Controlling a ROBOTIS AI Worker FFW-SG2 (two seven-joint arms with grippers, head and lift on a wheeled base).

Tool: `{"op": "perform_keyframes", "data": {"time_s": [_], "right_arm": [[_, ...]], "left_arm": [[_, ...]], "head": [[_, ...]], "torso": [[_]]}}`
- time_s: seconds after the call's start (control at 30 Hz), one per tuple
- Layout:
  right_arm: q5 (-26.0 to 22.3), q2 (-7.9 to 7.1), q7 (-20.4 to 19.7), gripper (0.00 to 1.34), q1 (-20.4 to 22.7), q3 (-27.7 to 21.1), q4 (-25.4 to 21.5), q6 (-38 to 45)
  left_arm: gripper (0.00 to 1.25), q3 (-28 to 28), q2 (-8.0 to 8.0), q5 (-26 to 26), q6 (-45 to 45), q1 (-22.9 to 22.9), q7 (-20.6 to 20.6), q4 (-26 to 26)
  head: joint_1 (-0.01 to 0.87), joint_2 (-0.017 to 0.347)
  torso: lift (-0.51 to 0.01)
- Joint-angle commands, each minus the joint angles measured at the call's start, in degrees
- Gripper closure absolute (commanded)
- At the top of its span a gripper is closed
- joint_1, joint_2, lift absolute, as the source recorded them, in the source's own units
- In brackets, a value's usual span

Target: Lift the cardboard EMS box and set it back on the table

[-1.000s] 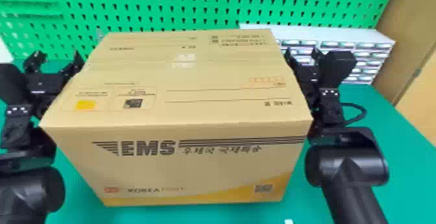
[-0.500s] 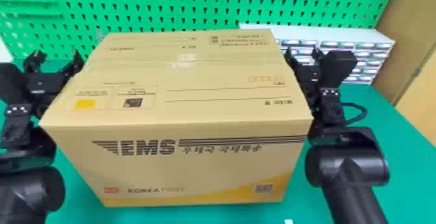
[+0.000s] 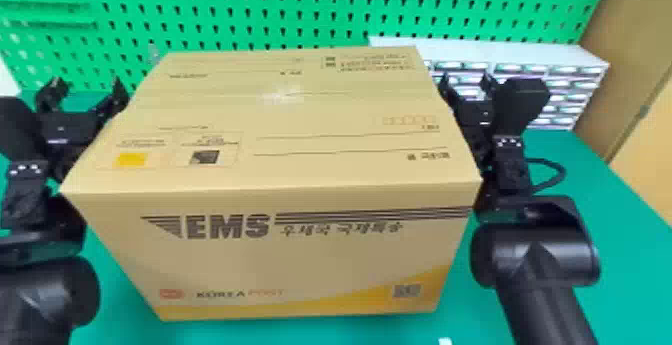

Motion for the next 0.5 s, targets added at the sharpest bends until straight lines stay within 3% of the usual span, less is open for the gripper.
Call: {"op": "perform_keyframes", "data": {"time_s": [0.0,0.47], "right_arm": [[-0.1,-0.01,0.0,0.56,0.0,0.0,0.0,0.0],[-0.2,-0.01,0.0,0.56,0.0,0.0,0.0,0.0]], "left_arm": [[0.46,0.0,0.00,0.0,0.0,0.0,0.1,0.0],[0.46,0.0,0.00,0.0,0.0,0.0,0.1,0.0]], "head": [[0.678,-0.014],[0.678,-0.014]], "torso": [[-0.095],[-0.095]]}}
